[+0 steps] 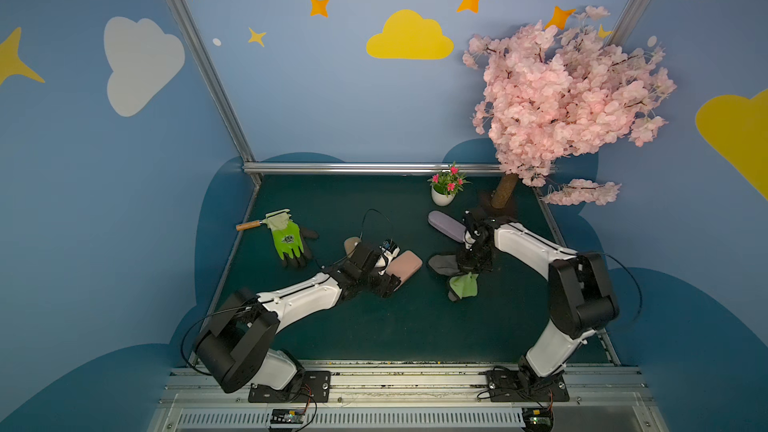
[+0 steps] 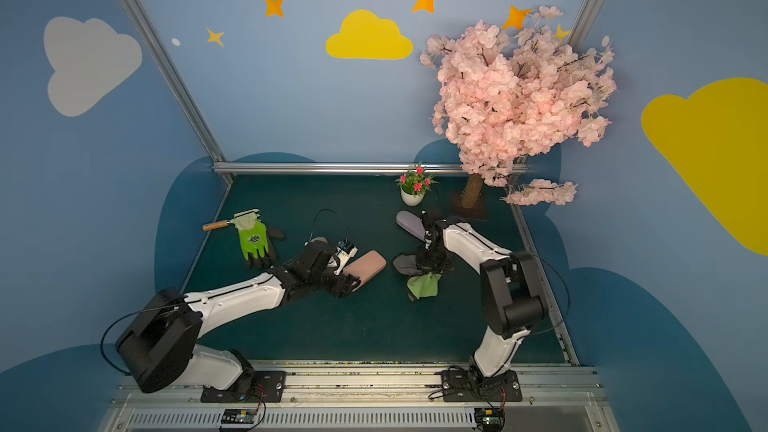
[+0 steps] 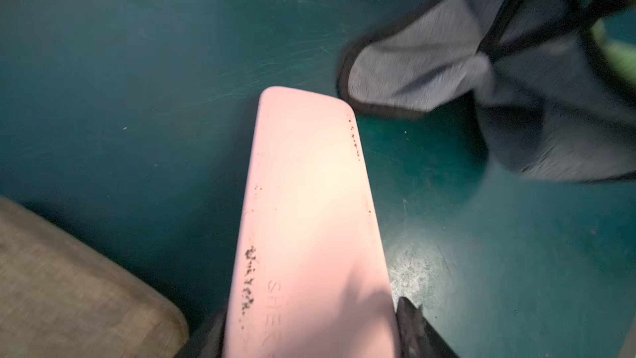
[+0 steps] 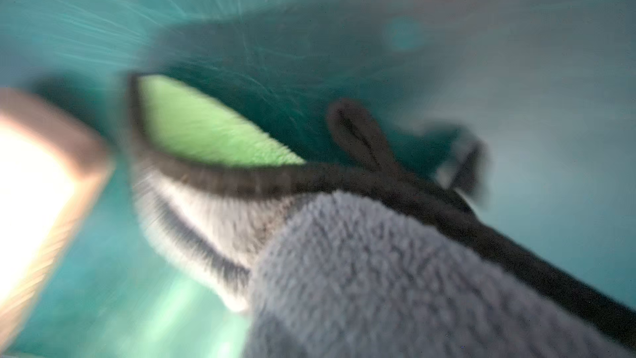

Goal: Wipe the eyeglass case
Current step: Pick up the cleaning item at the center of the board, then place the eyeglass case at the center of the board.

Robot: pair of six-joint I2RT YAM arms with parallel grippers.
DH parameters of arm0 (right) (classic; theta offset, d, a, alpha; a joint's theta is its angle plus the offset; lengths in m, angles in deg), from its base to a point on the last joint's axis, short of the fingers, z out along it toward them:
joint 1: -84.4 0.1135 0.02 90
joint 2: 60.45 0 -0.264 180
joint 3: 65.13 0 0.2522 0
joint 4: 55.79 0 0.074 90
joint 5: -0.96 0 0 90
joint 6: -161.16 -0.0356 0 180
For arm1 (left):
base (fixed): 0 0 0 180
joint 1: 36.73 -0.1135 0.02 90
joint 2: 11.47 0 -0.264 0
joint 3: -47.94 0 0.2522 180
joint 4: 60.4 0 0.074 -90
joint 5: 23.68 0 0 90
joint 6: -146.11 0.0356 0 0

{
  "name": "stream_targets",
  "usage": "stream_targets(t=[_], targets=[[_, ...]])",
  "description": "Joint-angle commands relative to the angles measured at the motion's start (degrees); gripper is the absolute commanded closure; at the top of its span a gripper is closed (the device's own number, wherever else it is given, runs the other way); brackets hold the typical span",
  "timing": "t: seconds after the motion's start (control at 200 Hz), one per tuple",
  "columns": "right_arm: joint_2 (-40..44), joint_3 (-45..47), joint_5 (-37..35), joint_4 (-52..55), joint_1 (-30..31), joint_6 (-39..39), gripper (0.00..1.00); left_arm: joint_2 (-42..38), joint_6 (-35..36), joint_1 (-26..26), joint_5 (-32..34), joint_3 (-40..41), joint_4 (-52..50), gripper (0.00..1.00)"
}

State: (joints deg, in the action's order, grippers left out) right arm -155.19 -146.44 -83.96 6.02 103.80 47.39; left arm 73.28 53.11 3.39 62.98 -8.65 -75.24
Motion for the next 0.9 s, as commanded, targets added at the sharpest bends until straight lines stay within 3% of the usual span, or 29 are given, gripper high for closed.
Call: stream_targets(t=[0.0, 0.145, 0.24, 0.34, 0.465, 0.511, 0.896], targets=[[8.77, -0.09, -0.27, 4.99, -3.8, 1.5, 0.95, 4.82, 7.4, 3.04, 1.9, -4.06, 1.12, 0.64], [14.51, 0.74, 1.42, 7.32, -5.29, 1.51, 0.96, 13.17, 13.14, 5.9, 3.42, -10.29, -0.88, 0.63], [16.22, 1.0, 2.88, 8.09, -5.08, 0.29, 0.96, 16.97, 14.33, 6.44, 3.27, -13.12, -1.51, 0.57], [17.15, 1.29, 3.6, 8.02, -4.7, -0.05, 0.97, 18.56, 14.89, 7.22, 3.33, -13.95, -1.56, 0.47], [17.04, 1.28, 4.57, 7.64, -4.13, -0.16, 0.97, 17.46, 14.37, 7.49, 3.25, -11.89, -0.76, 0.25], [16.72, 1.07, 4.67, 7.49, -3.81, -0.11, 0.97, 16.6, 14.1, 7.52, 3.52, -10.28, 0.66, 0.21], [13.98, 0.25, 6.95, 5.4, -2.21, 0.15, 0.97, 18.36, 16.41, 7.78, 3.33, -9.56, 6.43, 0.2]])
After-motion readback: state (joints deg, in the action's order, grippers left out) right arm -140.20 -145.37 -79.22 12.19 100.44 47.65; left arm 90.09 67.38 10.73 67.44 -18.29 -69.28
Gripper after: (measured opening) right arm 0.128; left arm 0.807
